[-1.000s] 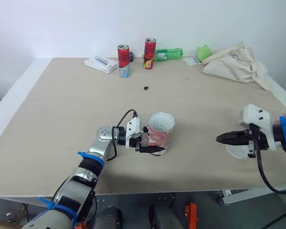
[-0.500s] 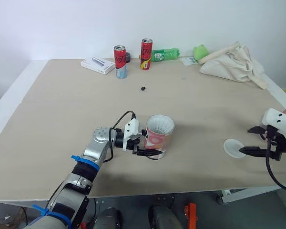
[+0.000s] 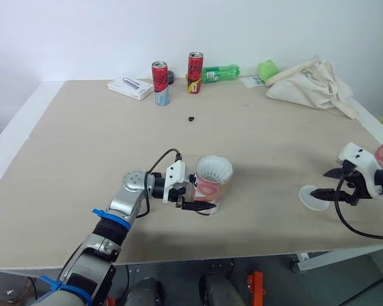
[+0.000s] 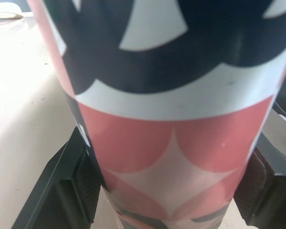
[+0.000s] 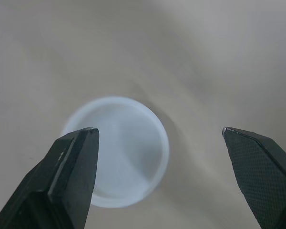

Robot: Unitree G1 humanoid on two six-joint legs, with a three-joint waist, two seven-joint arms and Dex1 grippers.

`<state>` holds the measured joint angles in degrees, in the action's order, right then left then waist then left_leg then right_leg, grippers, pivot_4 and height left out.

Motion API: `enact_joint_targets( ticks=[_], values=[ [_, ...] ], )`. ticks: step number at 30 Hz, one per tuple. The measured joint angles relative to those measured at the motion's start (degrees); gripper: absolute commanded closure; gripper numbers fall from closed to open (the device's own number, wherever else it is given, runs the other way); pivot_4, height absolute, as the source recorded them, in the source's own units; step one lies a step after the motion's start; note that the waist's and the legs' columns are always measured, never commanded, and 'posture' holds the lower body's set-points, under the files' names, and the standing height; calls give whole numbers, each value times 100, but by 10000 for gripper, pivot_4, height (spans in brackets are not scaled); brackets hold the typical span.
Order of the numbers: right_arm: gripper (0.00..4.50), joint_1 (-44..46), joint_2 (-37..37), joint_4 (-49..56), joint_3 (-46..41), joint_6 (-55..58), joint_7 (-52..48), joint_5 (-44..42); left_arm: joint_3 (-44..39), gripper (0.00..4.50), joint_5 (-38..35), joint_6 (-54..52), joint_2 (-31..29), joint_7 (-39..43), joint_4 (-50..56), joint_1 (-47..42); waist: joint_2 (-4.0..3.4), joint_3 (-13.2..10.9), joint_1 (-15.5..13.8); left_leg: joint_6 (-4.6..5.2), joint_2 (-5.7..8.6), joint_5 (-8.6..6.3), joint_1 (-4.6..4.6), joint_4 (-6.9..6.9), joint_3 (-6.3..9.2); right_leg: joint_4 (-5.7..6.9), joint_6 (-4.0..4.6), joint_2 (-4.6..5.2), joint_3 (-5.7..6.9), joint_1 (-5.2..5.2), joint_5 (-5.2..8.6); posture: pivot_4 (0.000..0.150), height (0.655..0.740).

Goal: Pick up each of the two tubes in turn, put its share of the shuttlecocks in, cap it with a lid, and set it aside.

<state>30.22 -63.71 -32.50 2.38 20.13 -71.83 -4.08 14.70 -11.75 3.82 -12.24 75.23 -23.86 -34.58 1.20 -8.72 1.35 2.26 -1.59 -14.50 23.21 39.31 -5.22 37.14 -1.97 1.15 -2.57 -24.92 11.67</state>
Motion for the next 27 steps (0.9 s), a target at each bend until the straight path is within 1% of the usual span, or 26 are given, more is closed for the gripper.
enact_joint_targets(
  ticks=[10,13,15,16,17,18,19,20,21,22,27],
  values=[
    [406,138,183,-546,-9,176,81,59,61,12845,0,90,-70,-45,82,49,-5,5,2,0,-4,0,-6,0,0,1,9,-7,-2,2,-6,1500,7324],
    [7384,206,213,-707,-9,175,59,63,75,12845,1,144,-73,-71,41,47,-4,7,2,0,-4,0,-11,0,-1,1,5,-6,-4,7,-6,1500,7324],
    [17202,225,231,-810,-9,182,-67,38,92,12845,1,201,-73,-92,19,44,0,10,2,0,-3,0,-18,1,-1,0,4,-5,-4,15,-6,1500,7324],
    [20116,224,231,-819,-9,188,-113,34,93,12845,1,205,-73,-96,19,43,0,10,2,0,-3,0,-20,2,-1,0,3,-5,-4,18,-7,1500,7324],
    [24254,220,230,-822,-9,198,-219,31,94,12845,1,208,-73,-104,8,36,0,10,2,0,-3,0,-23,2,-1,0,3,-5,-4,21,-6,1500,7324],
    [30465,219,230,-822,-9,203,-270,30,94,12845,1,207,-74,-105,0,31,0,10,2,0,-3,0,-27,2,-1,0,5,-5,-4,25,-5,1500,7324],
    [33850,218,230,-822,-9,214,-315,29,95,12845,1,207,-75,-105,-7,27,0,10,2,0,-3,0,-28,2,-1,0,5,-5,-4,26,-5,1500,7324],
    [38587,217,228,-821,-9,222,-353,27,96,12845,1,206,-79,-105,-21,23,0,10,2,0,-4,0,-39,2,0,0,7,-6,-3,36,-4,1500,7324],
    [40600,216,228,-820,-9,222,-373,28,96,12845,1,207,-80,-105,-26,21,0,10,2,0,-5,0,-40,1,0,0,8,-7,-3,38,-3,1500,7324],
    [44726,215,227,-819,-8,220,-438,31,99,12845,1,207,-84,-105,-38,13,0,10,2,0,-5,0,-47,1,0,0,11,-8,-3,44,-1,1500,7324],
    [44726,171,226,-531,-7,288,-726,4,109,12845,1,258,-87,-99,-167,-38,-1,10,3,0,-6,0,-56,0,-1,1,22,-8,-5,52,5,1500,7324]
  ],
)
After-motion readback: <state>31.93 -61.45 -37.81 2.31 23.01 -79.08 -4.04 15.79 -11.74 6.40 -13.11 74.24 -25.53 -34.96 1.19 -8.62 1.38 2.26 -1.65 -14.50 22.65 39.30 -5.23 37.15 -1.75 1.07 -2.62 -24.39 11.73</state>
